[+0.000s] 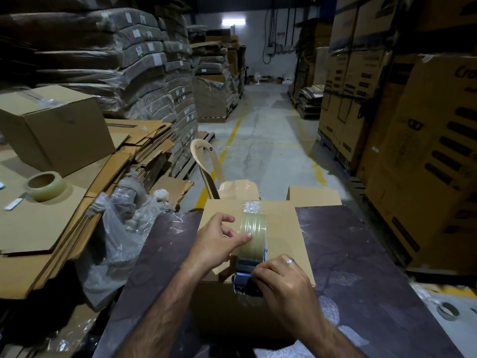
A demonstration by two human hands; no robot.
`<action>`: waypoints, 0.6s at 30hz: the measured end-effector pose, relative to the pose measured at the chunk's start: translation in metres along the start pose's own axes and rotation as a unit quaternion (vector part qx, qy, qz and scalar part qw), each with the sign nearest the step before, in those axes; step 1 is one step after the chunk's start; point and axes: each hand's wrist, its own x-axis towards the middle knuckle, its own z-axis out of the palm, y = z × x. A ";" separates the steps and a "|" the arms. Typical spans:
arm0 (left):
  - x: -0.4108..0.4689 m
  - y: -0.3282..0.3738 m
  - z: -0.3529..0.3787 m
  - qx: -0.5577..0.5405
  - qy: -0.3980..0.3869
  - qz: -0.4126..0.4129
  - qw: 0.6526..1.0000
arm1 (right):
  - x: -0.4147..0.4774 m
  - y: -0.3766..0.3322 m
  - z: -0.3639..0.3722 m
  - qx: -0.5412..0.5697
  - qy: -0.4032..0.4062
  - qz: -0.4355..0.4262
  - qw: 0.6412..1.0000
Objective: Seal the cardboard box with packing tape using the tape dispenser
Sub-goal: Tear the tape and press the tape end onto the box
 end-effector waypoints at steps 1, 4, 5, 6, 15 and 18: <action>0.001 0.002 0.001 0.013 0.005 0.010 1.000 | 0.000 -0.001 0.000 0.001 0.004 0.003 1.000; 0.006 0.006 0.005 0.049 0.012 0.032 0.998 | 0.001 -0.002 -0.001 0.006 0.009 0.008 1.000; 0.008 0.007 0.006 0.061 0.015 0.039 0.997 | 0.000 -0.002 -0.001 0.008 0.006 0.009 1.000; 0.009 0.009 0.006 0.070 0.019 0.048 0.996 | 0.000 -0.002 -0.001 0.008 0.001 0.017 1.000; 0.015 0.018 0.011 0.141 0.017 0.120 0.983 | 0.004 -0.007 -0.001 0.020 -0.042 0.043 0.998; 0.019 0.017 0.013 0.163 0.014 0.115 0.980 | 0.004 -0.009 -0.001 0.042 -0.039 0.059 0.997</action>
